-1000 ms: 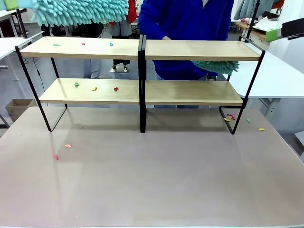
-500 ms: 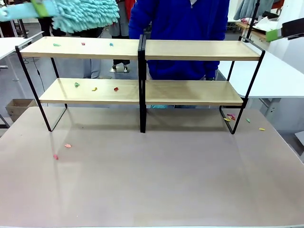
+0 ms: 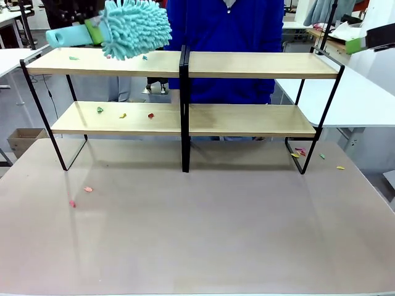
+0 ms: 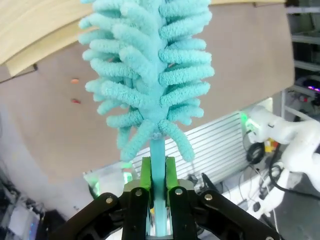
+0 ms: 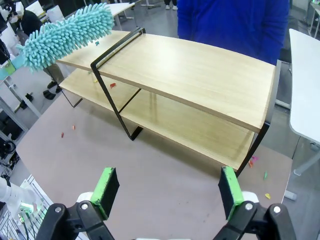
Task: Clean the shelves.
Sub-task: Clean another randomly selected level of the Shelf with the Duster.
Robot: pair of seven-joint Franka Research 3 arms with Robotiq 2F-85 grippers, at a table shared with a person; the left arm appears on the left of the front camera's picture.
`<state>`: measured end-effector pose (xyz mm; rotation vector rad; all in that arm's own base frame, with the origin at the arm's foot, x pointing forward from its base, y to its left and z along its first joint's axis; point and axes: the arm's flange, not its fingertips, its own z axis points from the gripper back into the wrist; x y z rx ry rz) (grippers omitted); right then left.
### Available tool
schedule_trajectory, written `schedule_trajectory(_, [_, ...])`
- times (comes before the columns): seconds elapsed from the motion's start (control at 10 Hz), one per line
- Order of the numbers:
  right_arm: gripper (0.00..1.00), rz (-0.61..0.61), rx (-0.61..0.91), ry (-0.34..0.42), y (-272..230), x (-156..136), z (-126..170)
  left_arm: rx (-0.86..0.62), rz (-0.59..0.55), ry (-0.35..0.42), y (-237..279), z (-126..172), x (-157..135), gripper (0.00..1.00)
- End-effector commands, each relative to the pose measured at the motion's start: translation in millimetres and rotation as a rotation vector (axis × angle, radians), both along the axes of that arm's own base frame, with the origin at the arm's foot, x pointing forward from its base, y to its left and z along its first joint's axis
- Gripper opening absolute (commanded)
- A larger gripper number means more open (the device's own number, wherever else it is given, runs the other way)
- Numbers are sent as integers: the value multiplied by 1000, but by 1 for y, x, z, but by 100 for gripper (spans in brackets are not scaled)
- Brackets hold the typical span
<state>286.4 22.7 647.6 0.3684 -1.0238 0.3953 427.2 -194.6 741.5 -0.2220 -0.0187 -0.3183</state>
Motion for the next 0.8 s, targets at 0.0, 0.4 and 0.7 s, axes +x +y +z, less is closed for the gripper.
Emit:
schedule_trajectory(0.0, [100,1,5,0,-1,0,0,85,114,16,3,-19,-3,12])
schedule_trajectory(0.4, [100,1,5,0,-1,0,0,123,243,9,19,-48,-25,12])
schedule_trajectory(0.7, [100,1,5,0,-1,0,0,86,390,-44,51,-43,-38,12])
